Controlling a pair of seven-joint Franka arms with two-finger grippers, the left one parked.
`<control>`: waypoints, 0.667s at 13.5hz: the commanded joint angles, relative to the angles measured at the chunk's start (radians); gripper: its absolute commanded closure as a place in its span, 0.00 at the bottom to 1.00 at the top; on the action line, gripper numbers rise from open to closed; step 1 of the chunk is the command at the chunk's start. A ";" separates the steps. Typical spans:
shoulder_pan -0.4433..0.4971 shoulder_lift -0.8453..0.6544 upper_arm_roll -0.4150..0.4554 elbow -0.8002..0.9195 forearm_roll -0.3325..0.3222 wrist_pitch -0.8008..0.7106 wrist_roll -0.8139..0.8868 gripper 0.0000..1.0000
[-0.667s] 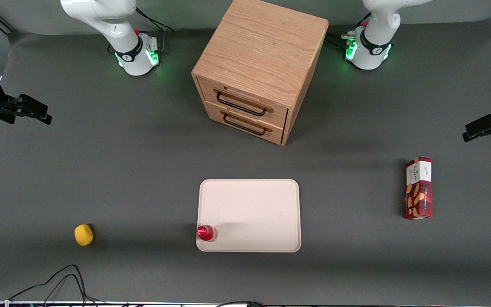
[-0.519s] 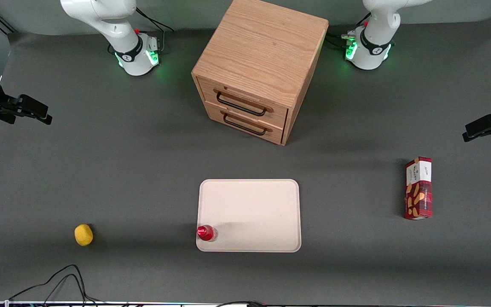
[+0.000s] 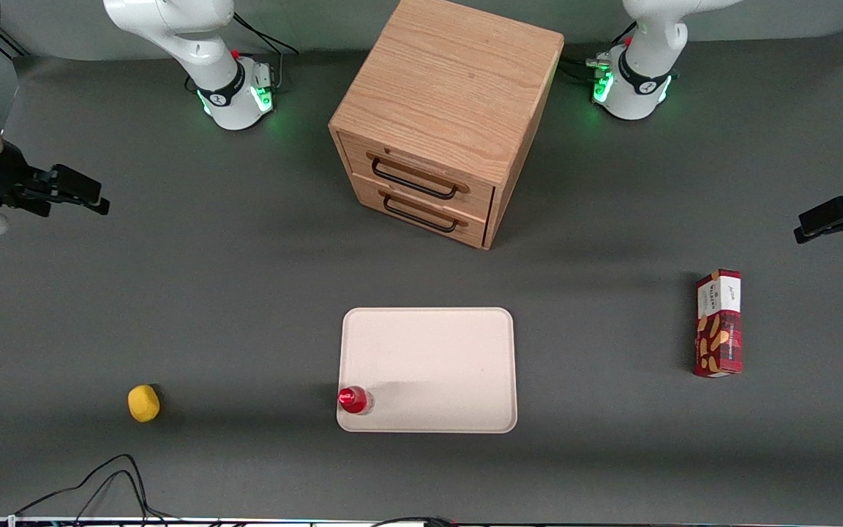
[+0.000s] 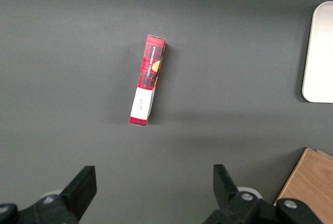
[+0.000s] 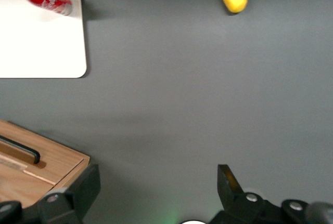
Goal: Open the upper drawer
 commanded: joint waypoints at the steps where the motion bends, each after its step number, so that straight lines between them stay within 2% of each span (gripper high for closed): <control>1: 0.092 0.029 0.008 0.032 0.011 -0.004 -0.012 0.00; 9: 0.480 0.148 0.011 0.158 -0.016 0.013 -0.001 0.00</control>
